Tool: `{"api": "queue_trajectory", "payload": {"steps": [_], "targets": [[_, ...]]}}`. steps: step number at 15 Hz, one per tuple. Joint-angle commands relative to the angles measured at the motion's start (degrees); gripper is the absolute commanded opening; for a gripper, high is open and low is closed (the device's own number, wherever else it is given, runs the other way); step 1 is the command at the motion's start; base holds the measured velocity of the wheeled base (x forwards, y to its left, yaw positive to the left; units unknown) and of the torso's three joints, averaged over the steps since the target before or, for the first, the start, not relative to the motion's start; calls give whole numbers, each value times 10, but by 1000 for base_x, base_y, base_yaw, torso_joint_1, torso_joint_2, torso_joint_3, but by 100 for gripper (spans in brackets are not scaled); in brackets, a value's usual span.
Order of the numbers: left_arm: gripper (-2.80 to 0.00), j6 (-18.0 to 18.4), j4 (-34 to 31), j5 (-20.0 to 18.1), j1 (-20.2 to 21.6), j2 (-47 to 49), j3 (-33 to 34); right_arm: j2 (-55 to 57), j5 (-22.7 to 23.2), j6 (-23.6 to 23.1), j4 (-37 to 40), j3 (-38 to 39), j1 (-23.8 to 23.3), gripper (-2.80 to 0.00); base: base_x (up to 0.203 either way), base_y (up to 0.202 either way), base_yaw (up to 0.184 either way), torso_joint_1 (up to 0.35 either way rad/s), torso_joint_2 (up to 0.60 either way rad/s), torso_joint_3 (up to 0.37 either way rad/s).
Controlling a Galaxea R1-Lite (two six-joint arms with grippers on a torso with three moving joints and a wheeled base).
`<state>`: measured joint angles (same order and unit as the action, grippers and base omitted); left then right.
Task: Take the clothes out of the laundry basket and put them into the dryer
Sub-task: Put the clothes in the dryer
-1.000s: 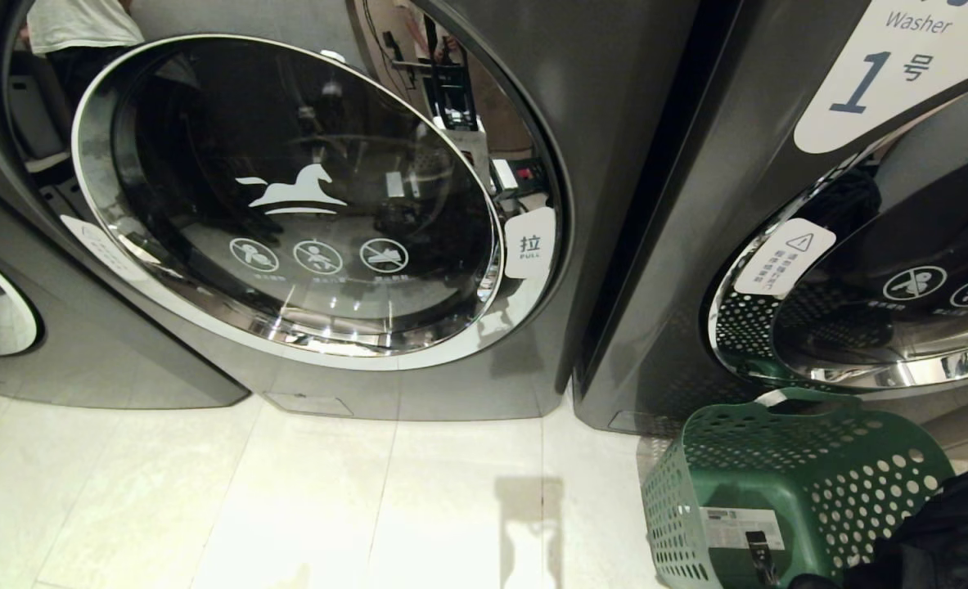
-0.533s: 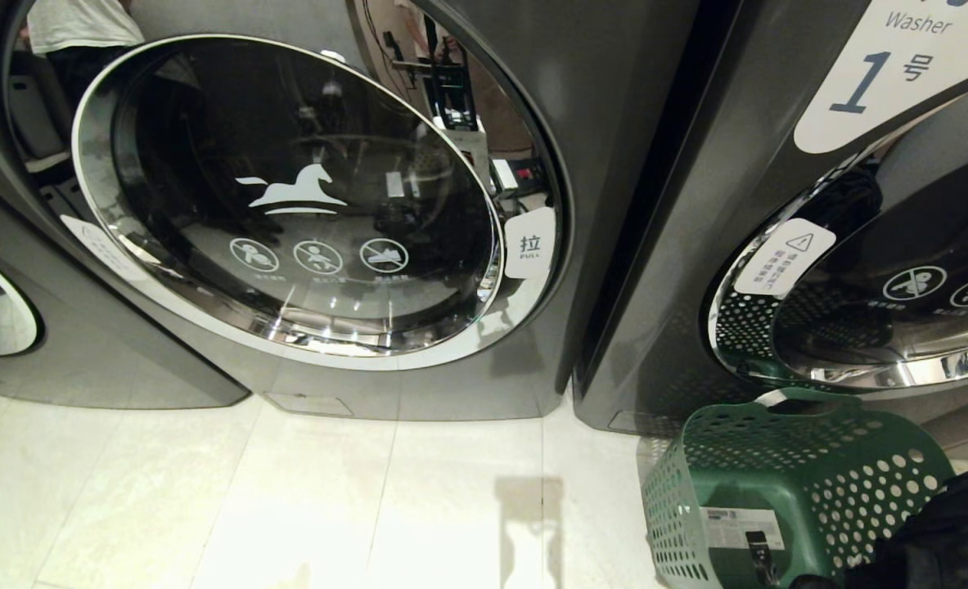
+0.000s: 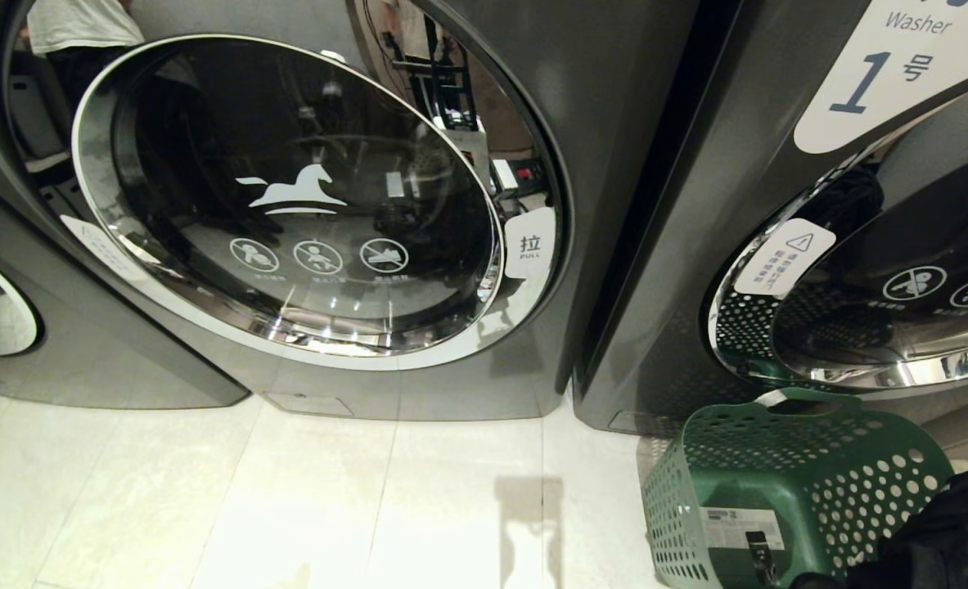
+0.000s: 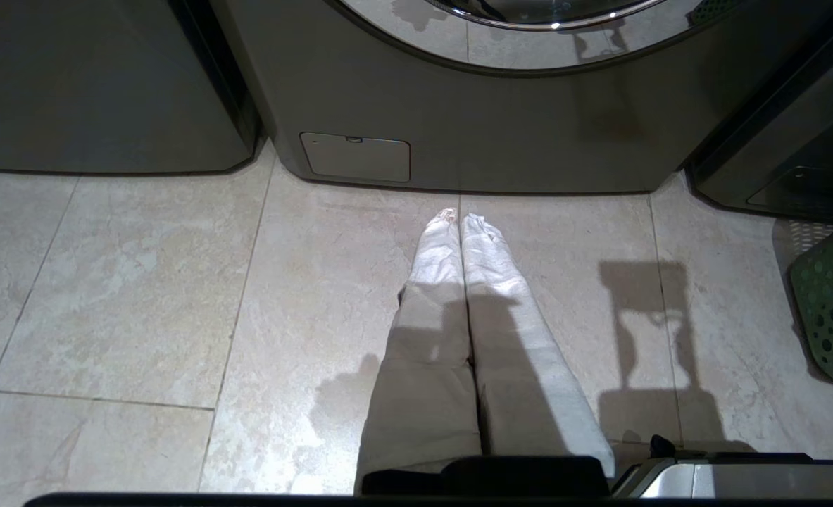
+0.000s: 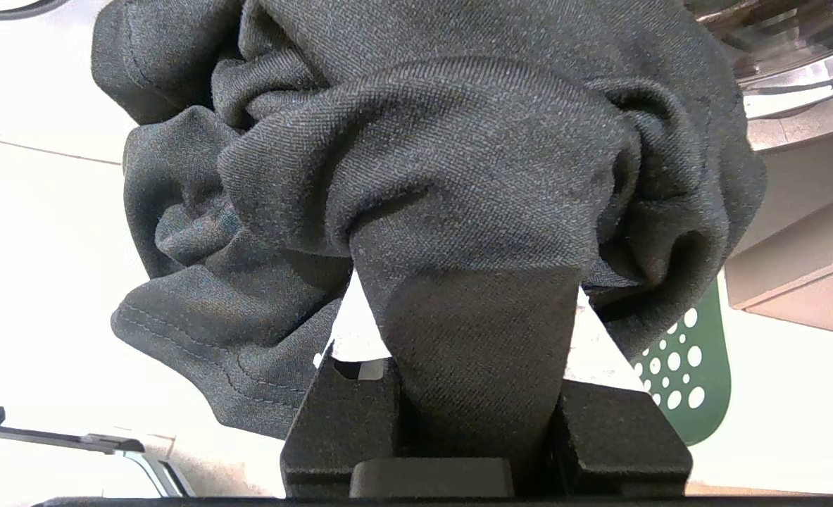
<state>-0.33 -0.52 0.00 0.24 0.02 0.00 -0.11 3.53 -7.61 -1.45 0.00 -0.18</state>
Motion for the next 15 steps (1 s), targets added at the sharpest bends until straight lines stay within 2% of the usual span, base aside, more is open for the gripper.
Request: {"api": "queue_trajectory", "payload": {"steps": [1, 15], "targets": [[-280, 0, 0, 0, 0, -1, 1, 1, 1, -2, 0, 8, 0, -280, 0, 0, 0, 0, 0, 0], [-280, 1, 0, 0, 0, -1, 1, 1, 0, 10, -7, 10, 0, -280, 0, 0, 0, 0, 0, 0]]}}
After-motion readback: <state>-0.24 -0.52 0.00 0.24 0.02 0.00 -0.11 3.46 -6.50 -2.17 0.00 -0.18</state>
